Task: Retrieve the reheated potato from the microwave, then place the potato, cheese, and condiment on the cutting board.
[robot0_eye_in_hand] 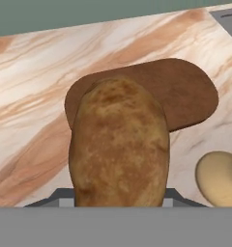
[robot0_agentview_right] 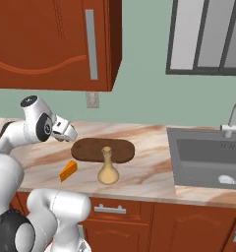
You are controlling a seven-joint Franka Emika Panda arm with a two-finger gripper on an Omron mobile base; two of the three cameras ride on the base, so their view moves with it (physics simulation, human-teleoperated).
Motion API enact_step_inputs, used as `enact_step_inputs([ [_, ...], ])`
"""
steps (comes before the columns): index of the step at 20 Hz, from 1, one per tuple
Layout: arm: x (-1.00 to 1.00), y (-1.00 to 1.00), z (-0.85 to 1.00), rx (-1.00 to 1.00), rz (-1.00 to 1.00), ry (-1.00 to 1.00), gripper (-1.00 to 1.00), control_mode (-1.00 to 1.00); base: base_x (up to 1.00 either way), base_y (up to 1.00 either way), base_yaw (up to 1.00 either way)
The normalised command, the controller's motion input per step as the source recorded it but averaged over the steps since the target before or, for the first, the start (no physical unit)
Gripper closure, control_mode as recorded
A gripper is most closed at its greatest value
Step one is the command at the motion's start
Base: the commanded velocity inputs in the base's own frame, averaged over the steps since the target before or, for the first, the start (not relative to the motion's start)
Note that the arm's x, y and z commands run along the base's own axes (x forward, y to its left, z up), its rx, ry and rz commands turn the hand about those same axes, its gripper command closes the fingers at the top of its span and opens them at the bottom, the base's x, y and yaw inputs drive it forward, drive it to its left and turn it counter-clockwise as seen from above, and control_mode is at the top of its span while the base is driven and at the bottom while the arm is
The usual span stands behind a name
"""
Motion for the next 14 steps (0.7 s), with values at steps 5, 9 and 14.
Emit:
enact_step_inputs([
  [5,0.37,0.00,-0.09,0.00,-0.05,0.00,1.00,-1.00,0.00,0.00,0.00],
  [9,0.29,0.00,-0.18,0.01,-0.03,0.00,1.00,-1.00,0.00,0.00,0.00],
  [14,0.22,0.00,-0.25,0.00,0.00,0.00,1.00,-1.00,0.00,0.00,0.00],
])
